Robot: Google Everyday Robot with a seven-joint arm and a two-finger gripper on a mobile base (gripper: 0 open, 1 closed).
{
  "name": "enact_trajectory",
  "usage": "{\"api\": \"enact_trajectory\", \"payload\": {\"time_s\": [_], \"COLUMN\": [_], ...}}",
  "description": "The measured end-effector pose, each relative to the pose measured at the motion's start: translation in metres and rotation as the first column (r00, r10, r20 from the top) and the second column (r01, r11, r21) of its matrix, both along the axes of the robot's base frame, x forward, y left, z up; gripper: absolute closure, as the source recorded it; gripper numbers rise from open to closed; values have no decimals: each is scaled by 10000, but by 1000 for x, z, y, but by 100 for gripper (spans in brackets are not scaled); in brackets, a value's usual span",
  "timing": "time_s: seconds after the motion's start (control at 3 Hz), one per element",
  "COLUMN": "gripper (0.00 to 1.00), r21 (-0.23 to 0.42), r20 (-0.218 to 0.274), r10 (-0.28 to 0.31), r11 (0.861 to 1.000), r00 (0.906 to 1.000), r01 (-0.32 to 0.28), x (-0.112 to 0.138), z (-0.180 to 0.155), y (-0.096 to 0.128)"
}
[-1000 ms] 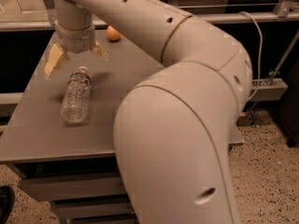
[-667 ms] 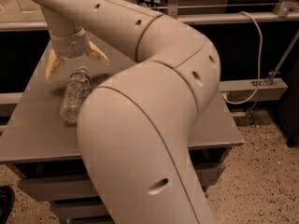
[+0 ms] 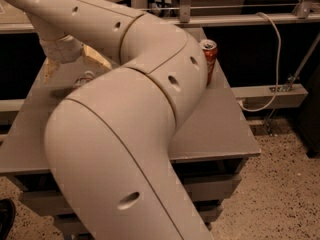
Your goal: Place water bottle upright
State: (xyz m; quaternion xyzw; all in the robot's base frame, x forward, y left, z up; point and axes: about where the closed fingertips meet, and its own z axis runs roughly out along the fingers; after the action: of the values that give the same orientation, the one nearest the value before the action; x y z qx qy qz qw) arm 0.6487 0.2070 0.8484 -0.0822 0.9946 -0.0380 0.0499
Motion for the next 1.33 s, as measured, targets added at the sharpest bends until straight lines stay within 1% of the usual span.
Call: {"api": "enact_trajectory", "payload": {"time_s": [0.33,0.67,1.0,1.33], "gripper": [0,0,0,18], "r21": [116,502,836,921], "r20": [35,34,18,-23], "r10": [-726,-1003,-1053,-1011], "r11": [9973,9937,9910,9906], "r00": [9974,9950,9944,9949], "r01": [726,1000,1048,1009], "x": [-10,-26,-41,-51], "z": [2,3,1,1], "y": [1,-6,-16,-23]}}
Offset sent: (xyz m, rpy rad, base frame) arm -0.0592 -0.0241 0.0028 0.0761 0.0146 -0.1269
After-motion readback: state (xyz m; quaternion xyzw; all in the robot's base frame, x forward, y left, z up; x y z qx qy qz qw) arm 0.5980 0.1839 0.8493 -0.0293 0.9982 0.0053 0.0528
